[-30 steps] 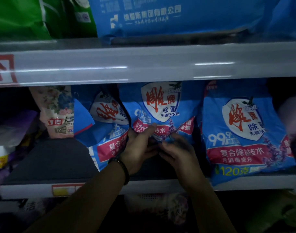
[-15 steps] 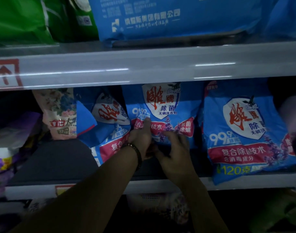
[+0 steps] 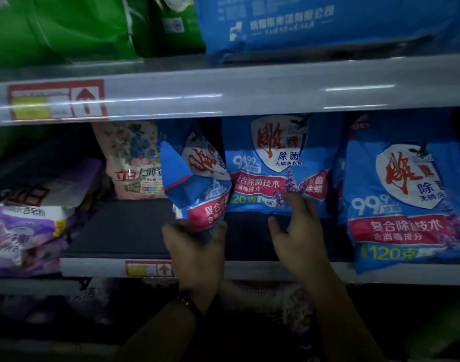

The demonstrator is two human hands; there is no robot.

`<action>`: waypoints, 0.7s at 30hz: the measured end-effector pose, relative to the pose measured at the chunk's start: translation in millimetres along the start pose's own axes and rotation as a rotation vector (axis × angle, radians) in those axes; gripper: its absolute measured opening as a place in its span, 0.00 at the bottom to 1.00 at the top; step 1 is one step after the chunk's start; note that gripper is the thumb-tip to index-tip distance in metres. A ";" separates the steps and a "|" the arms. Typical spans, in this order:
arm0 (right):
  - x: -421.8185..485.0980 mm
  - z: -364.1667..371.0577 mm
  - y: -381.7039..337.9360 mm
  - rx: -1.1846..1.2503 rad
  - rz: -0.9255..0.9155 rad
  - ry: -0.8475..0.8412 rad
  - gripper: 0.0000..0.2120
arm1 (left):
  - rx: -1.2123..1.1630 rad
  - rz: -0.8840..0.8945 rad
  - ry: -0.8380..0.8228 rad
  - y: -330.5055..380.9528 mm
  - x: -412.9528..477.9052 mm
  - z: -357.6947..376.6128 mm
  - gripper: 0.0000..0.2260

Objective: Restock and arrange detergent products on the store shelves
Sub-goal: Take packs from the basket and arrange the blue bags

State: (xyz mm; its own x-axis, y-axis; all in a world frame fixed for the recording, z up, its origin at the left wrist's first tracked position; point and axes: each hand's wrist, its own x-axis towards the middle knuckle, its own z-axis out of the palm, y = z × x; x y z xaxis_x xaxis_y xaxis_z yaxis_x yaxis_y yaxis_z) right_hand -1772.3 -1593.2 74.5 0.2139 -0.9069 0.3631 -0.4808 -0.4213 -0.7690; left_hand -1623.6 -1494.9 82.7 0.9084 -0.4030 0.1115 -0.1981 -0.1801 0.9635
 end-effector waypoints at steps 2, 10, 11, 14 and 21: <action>-6.3 3.2 -5.2 0.041 0.005 0.007 0.24 | 0.134 -0.093 0.068 5.8 13.4 5.9 0.44; -26.0 26.4 -19.6 0.176 0.024 -0.064 0.19 | 0.232 -0.300 -0.063 35.6 41.3 25.1 0.54; -27.2 27.3 -19.7 0.168 0.015 -0.079 0.19 | 0.195 -0.286 -0.056 33.3 44.1 29.6 0.53; -27.4 27.5 -20.0 0.104 -0.007 -0.116 0.17 | 0.035 -0.250 -0.042 19.5 52.2 36.5 0.52; -21.8 35.5 -28.1 0.172 0.017 -0.061 0.13 | -0.091 -0.173 -0.070 17.4 77.1 -3.9 0.23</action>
State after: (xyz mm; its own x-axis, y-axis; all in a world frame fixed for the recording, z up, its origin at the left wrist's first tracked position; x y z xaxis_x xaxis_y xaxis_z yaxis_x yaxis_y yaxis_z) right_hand -1733.3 -1561.9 69.4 0.2607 -0.9106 0.3208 -0.3336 -0.3968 -0.8551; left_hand -1555.6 -1525.6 109.0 0.8978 -0.4346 -0.0719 -0.0041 -0.1715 0.9852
